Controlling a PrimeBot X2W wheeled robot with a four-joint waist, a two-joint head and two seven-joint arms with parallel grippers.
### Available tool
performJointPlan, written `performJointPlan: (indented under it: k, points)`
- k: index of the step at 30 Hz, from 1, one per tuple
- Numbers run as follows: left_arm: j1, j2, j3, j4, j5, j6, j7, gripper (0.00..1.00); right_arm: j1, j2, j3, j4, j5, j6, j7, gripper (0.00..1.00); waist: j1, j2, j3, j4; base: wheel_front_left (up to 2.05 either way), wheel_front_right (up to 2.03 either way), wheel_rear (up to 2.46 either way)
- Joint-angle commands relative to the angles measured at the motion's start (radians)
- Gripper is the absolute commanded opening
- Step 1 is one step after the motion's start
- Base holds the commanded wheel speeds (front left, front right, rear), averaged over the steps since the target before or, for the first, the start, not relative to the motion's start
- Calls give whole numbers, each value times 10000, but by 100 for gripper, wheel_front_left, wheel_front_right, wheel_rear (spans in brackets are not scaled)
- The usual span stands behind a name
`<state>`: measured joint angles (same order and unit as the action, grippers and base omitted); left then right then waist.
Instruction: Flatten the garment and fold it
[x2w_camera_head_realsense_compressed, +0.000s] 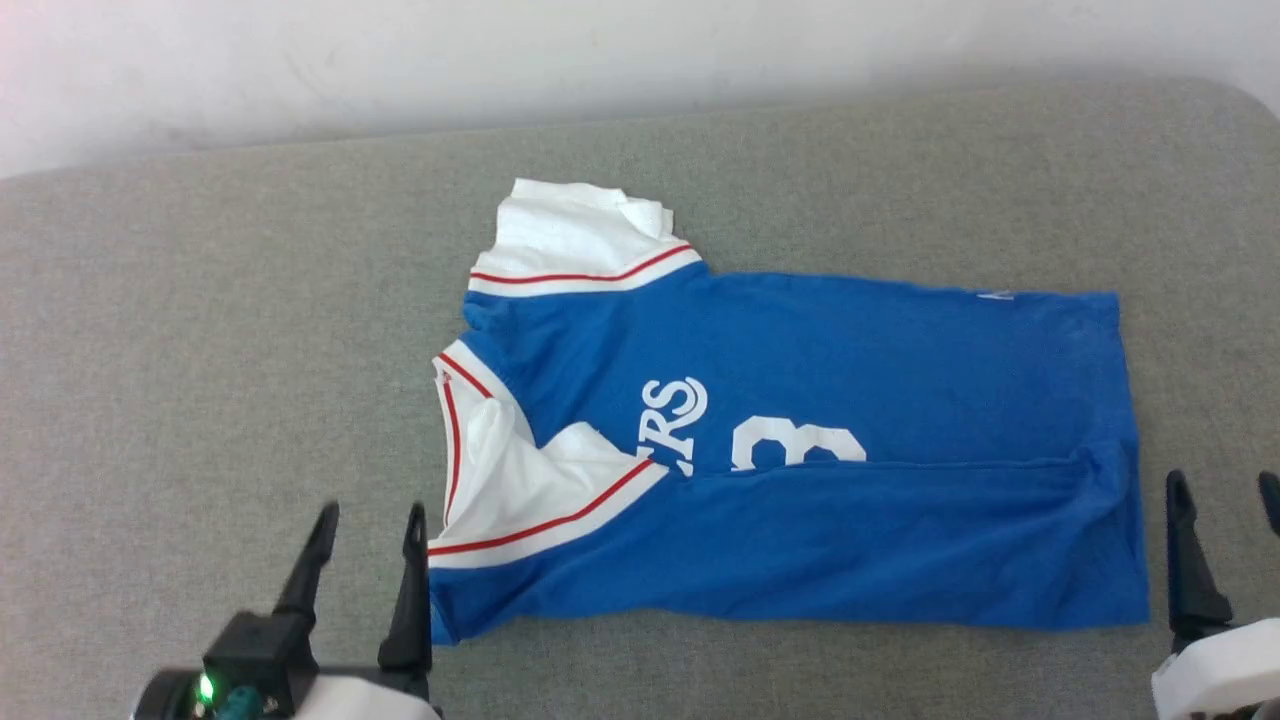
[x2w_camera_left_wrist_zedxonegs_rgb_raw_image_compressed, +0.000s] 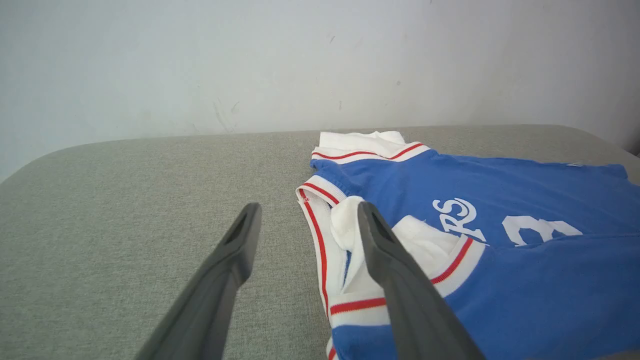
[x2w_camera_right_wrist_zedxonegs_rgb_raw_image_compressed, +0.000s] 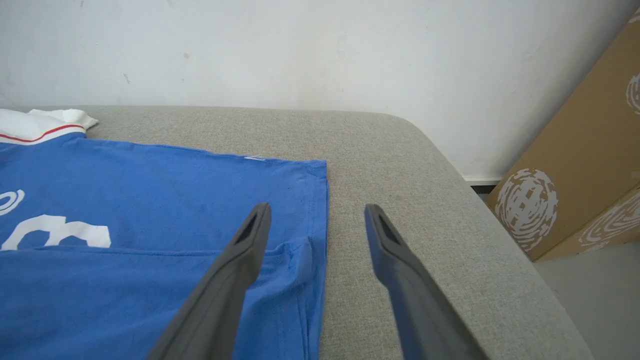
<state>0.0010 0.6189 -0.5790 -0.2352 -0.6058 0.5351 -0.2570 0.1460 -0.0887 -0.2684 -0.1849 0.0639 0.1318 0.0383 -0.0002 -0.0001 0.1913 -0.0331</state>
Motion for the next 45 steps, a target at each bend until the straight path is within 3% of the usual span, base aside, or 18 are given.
performJointPlan:
  k: [1, 5, 9, 14, 23, 28, 35, 36, 37, 38, 45]
  points:
    - [345, -280, 236, 132, 160, -129, -46, 100, 162, 120, -17, -41, -115, -11, -89, 100, 2, 1, -226, 51, 0, 0, 0]
    - [1044, -990, 766, 446, 419, -546, -46, 100, 390, 321, 50, 18, -191, -11, -118, 100, 2, 1, -454, 67, 0, 0, 0]
    - [1297, -1310, 1130, 735, 517, -1065, -46, 100, 471, 368, 47, -24, -219, -11, -77, 100, 2, 1, -567, 80, 0, 0, 0]
    - [943, -1030, 983, 1081, 357, -1729, 364, 100, 498, 380, 104, -85, -172, -11, 45, 100, 2, 1, -535, 133, 0, 0, 0]
    - [-179, -324, 327, 1564, -167, -2453, 3328, 100, 375, 383, 396, -79, -82, -11, 253, 100, 2, 1, -108, 52, 0, 0, 0]
    - [-437, -234, 148, 1909, -690, -2642, 4568, 100, 318, 383, 447, -18, -28, -11, 301, 100, 2, 1, 122, -68, 0, 0, 0]
    - [-854, -361, -280, 2501, -1257, -3264, 5700, 100, 108, 384, 534, 164, -62, -11, 426, 100, 2, 1, 301, -214, 0, 0, 0]
    - [-912, -375, -327, 2598, -1268, -3330, 5756, 80, 95, 384, 551, 184, -75, -11, 427, 100, 2, 1, 310, -234, 0, 0, 0]
    - [-964, -388, -368, 2698, -1260, -3396, 5767, 15, 81, 384, 573, 200, -91, -11, 428, 100, 2, 1, 316, -257, 0, 0, 0]
    - [-996, -425, -391, 2774, -1274, -3429, 5768, 0, 62, 384, 609, 216, -129, -11, 447, 100, 2, 1, 314, -277, 0, 0, 0]
    - [-791, -595, -96, 2787, -1387, -3187, 5175, 0, -110, 174, 740, 235, -322, -11, 739, 100, 2, 1, 170, -349, 0, 0, 0]
